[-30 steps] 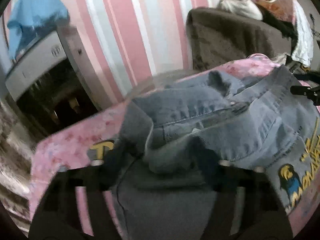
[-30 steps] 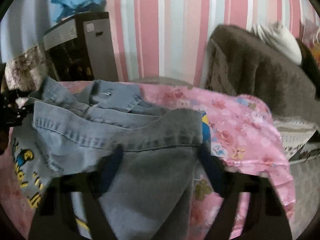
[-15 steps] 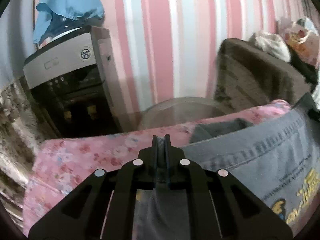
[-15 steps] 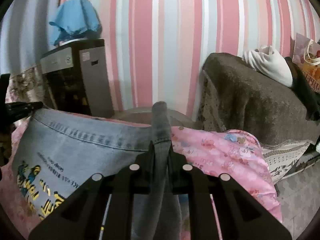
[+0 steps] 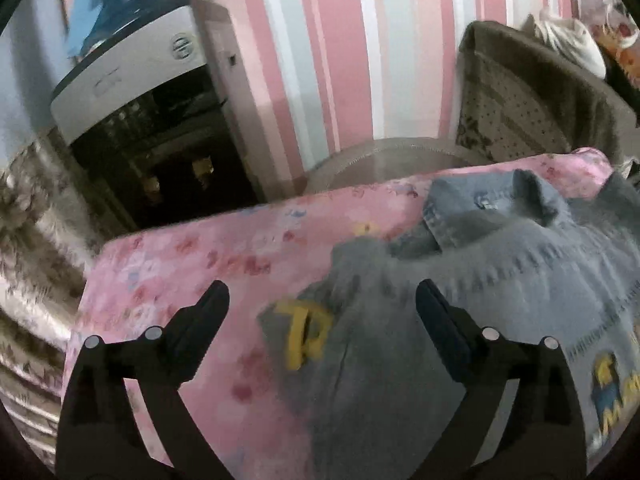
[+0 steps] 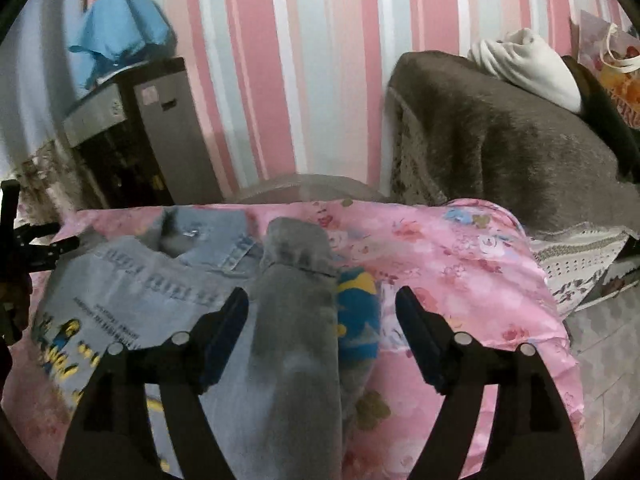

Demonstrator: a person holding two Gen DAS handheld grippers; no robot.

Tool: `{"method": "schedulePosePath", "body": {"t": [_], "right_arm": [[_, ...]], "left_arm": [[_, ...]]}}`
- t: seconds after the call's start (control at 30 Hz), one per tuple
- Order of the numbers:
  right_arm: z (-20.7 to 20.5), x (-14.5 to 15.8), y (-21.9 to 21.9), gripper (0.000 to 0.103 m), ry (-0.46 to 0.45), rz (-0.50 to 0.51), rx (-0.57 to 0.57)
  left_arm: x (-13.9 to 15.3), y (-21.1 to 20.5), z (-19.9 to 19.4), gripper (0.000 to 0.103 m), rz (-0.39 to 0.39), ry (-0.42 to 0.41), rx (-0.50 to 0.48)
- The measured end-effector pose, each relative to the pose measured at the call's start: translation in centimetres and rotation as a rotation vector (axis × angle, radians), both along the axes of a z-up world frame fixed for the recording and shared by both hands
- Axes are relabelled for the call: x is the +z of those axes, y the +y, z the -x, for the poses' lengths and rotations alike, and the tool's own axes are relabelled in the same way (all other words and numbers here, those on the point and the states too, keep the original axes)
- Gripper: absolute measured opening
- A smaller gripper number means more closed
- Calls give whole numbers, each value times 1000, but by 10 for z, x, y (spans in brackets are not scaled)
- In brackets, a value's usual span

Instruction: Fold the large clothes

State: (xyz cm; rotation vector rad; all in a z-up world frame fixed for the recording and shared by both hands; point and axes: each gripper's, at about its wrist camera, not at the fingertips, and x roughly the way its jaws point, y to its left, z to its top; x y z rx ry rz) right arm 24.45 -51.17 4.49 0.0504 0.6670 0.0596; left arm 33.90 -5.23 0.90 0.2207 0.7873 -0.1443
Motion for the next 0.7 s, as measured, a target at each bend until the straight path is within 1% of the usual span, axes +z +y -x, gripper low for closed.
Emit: {"method": "schedulePosePath", "body": {"t": [0.07,0.13,0.17,0.2,0.23,0.27,0.3,0.33,0.37,0.43,0.47,0.5,0.53,0.57,0.6,0.63,0.67,0.7], "right_arm": [[0,-3,2,76,10,15,22],[-3,-10,6,76,32,26,34],[-6,-16,8,73,49,24,32],[-10,-24,10,68,72,13,35],[-14,-32,12,45,107,-20,49],[-15,-38,14,37,127,-47,58],[-14,-42,18,37,127,-47,59],[-13,-45,22,34,126,-41,63],[-13,-48,24,28,133,-39,68],[-12,-53,25,17,141,-57,65],[-11,-53,24,12,129,-60,59],[-8,-48,25,11,104,-56,52],[-5,-42,26,10,77,-49,42],[0,-35,26,10,48,-46,33],[5,-24,26,10,8,-49,23],[10,-14,26,10,-26,-54,18],[13,-6,25,10,-49,-54,18],[17,5,28,10,-84,-40,19]], "left_arm": [[-3,9,10,94,21,42,-11],[-13,11,14,94,33,85,-20],[-20,11,15,94,32,99,-19],[-27,11,15,94,38,118,-15],[-33,10,16,93,50,133,-15],[-38,9,16,90,65,138,-14],[-41,9,17,89,79,133,-17],[-42,9,17,85,87,129,-21],[-43,9,18,81,104,126,-31],[-46,6,19,65,113,129,-59],[-44,4,20,53,111,120,-66],[-41,5,20,47,119,111,-64],[-37,6,21,29,134,100,-58],[-30,9,22,22,151,79,-49],[-22,12,23,20,175,63,-47],[-15,14,24,16,195,47,-48],[-5,14,25,13,205,23,-49],[3,13,26,13,203,-2,-50]]}}
